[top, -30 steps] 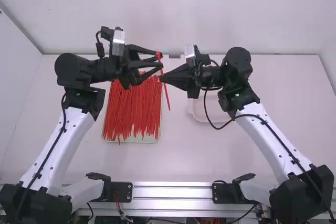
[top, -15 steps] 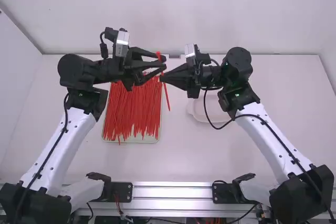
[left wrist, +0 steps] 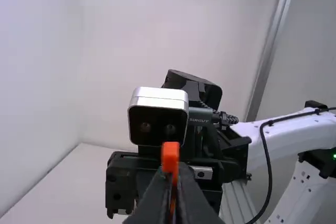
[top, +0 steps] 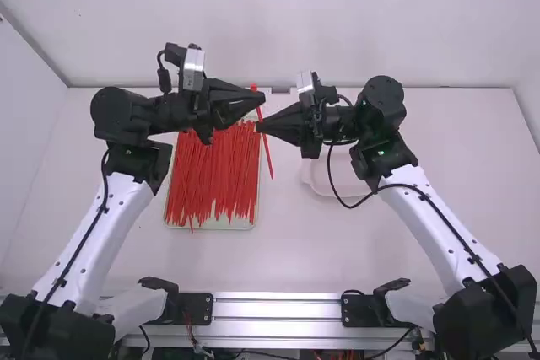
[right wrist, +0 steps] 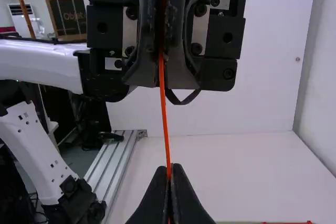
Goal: Fasten the cable tie
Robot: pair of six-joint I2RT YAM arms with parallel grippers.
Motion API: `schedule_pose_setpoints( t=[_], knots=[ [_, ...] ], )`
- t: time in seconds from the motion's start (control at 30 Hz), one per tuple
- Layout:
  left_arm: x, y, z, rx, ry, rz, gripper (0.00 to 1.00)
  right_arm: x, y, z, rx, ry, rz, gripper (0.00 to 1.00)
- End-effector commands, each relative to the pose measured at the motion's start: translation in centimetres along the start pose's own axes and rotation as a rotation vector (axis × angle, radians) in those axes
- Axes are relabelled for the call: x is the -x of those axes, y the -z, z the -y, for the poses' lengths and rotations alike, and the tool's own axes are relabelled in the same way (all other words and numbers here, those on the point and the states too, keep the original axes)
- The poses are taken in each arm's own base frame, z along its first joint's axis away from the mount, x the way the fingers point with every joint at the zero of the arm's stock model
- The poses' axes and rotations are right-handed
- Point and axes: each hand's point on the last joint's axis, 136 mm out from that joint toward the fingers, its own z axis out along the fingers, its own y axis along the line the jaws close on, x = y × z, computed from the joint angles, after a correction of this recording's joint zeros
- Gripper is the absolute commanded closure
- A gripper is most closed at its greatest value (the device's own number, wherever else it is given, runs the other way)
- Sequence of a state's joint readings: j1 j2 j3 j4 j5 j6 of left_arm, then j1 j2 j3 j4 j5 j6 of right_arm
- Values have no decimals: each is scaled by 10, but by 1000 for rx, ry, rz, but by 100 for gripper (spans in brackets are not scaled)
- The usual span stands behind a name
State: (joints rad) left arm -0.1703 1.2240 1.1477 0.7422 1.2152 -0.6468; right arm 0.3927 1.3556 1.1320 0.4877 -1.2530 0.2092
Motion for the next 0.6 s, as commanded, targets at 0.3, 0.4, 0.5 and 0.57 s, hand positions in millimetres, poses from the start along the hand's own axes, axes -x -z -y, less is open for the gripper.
schedule_pose_setpoints(
  t=[0.3,0.4,0.5,0.57],
  knots=[
    [11,1,8,-12,-58,10,98,11,0,-4,4,35,2,74],
    [12,1,12,-30,-82,7,98,4,0,-3,3,39,-14,60],
    [15,1,12,-27,-80,7,98,-6,1,-2,1,30,-38,42],
    [17,2,9,-12,-77,2,98,-10,1,-1,0,20,-47,32]
  ],
)
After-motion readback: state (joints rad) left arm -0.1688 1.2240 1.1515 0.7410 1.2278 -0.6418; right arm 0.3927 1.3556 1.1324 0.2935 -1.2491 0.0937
